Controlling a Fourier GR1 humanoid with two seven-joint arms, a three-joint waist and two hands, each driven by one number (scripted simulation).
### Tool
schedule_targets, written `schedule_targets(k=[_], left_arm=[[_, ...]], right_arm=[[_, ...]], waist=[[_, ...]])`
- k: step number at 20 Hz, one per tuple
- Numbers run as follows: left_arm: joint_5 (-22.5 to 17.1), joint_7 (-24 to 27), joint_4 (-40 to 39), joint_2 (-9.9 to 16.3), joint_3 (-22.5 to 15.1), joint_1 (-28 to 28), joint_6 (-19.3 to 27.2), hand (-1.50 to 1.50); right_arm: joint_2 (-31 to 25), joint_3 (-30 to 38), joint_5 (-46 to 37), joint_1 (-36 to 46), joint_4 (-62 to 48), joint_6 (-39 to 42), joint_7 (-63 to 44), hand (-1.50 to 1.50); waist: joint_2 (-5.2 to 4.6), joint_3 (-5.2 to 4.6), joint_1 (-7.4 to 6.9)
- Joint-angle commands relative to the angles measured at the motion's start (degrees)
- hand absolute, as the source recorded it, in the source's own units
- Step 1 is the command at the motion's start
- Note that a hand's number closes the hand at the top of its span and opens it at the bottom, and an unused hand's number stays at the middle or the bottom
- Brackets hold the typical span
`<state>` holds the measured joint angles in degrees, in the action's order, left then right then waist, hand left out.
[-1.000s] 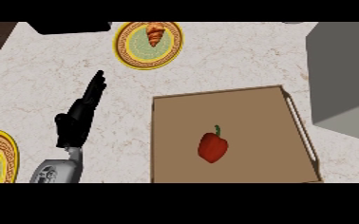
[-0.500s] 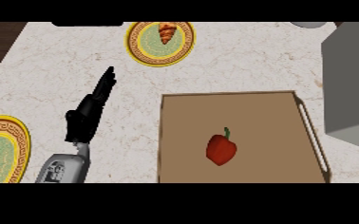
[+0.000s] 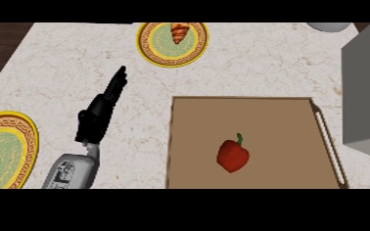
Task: Pick the cupcake from the tray and place it in the tiered shelf
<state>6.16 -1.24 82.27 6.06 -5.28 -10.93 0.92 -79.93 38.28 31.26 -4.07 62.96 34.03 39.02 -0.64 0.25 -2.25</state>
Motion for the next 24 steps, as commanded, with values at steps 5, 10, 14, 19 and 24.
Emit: schedule_targets(k=[5, 10, 14, 19, 24], left_arm=[[0.1, 0.5, -0.5, -0.3, 0.2, -0.9, 0.0, 0.00], [0.4, 0.9, -2.1, -0.7, 0.0, -1.5, -0.1, 0.00], [0.3, -0.1, -1.4, 0.0, 0.8, -1.6, -0.4, 0.00], [1.0, 0.3, -0.7, -0.4, -0.2, -1.4, -0.3, 0.00], [0.9, -2.0, 2.0, -1.0, -0.8, -0.6, -0.1, 0.00]], right_arm=[[0.9, -6.4, -3.4, 6.9, -2.6, 3.9, 12.4, 1.50], [4.0, -10.3, -6.1, 12.0, 0.2, -2.8, 17.0, 1.50], [5.6, -17.4, -7.7, 18.9, -2.9, -5.7, 12.8, 1.50], [8.6, -19.9, 3.2, 22.4, -5.3, 5.3, 3.9, 1.50], [10.0, -23.1, 0.7, 29.5, -10.4, 6.5, 3.8, 1.50]], waist=[[-0.02, -0.08, -0.47], [-0.17, -0.09, -0.92], [-0.11, -0.18, -0.94], [-0.08, -0.16, -1.65], [-0.02, -0.11, -1.60]])
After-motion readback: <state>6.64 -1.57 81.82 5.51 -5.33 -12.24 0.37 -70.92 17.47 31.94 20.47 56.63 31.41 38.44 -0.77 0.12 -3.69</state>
